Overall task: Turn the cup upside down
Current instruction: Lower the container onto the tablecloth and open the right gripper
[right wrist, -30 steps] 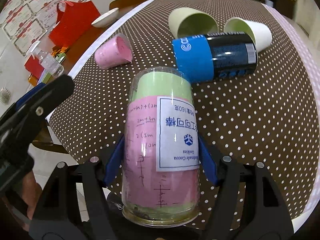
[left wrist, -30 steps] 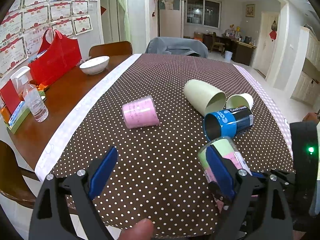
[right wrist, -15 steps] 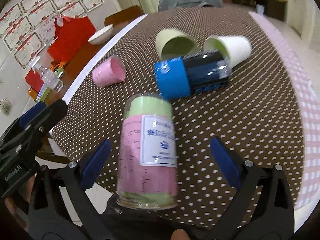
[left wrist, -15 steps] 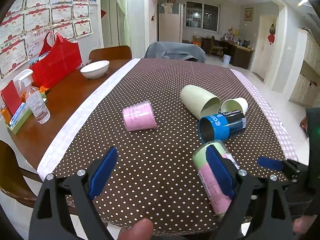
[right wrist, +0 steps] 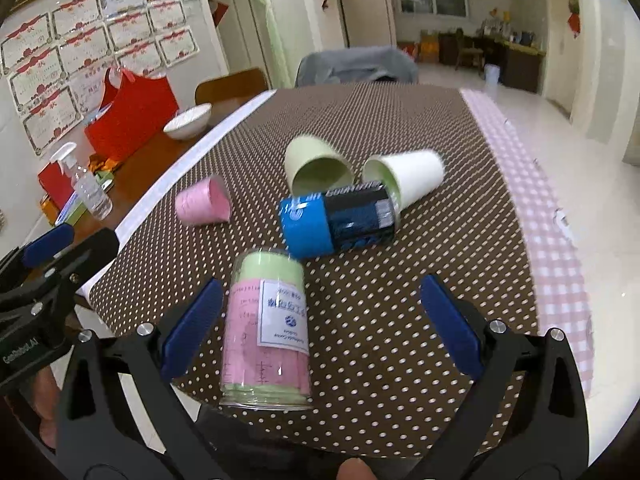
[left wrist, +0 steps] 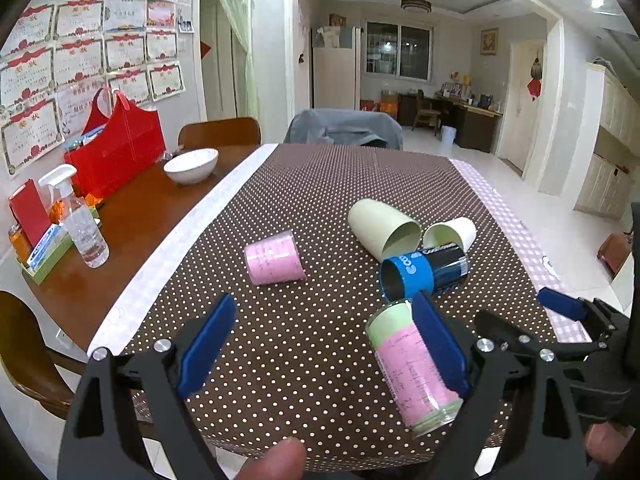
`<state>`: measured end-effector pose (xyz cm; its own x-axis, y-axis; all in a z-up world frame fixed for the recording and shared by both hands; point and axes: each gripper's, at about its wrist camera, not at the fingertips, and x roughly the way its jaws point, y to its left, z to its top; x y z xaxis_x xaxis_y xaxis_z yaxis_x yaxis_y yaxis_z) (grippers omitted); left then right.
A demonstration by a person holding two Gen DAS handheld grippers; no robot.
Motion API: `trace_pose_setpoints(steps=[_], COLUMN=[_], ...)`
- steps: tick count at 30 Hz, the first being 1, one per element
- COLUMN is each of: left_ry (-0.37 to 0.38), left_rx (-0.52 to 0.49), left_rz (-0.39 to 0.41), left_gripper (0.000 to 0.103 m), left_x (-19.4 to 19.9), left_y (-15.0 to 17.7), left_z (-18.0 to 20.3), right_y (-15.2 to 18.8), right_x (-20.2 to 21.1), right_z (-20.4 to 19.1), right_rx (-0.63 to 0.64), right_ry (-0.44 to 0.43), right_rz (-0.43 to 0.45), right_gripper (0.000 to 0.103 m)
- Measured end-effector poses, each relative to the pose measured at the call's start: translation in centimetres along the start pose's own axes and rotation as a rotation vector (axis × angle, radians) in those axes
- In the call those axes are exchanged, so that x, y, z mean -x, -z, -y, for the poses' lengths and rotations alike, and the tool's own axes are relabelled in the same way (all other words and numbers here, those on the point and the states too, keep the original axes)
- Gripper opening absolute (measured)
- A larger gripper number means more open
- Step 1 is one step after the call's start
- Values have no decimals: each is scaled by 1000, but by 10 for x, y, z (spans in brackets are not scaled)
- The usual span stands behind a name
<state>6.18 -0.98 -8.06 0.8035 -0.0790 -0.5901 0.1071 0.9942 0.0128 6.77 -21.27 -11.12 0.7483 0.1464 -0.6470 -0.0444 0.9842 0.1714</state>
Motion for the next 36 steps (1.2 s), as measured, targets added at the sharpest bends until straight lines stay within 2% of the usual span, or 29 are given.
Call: trace_pose_setpoints(steps=[7, 21, 29, 36], left_ry=[26, 23, 39, 83], left_rx=[-4, 5, 4, 18], left_rz=[6, 17, -37, -134], left_gripper=[88, 88, 88, 88], left_x=[10, 22, 15, -5], left_y=[0, 3, 9, 17], left_z=[7, 14, 24, 31], right_y=[-6, -10, -11, -9], right_x=[25, 58, 60, 48], right_z=[9, 15, 24, 37], right_rx=[7, -8, -18, -39], right_ry=[63, 76, 96, 96], right_rz=[80, 199, 197, 164], right_gripper=[97, 97, 97, 97])
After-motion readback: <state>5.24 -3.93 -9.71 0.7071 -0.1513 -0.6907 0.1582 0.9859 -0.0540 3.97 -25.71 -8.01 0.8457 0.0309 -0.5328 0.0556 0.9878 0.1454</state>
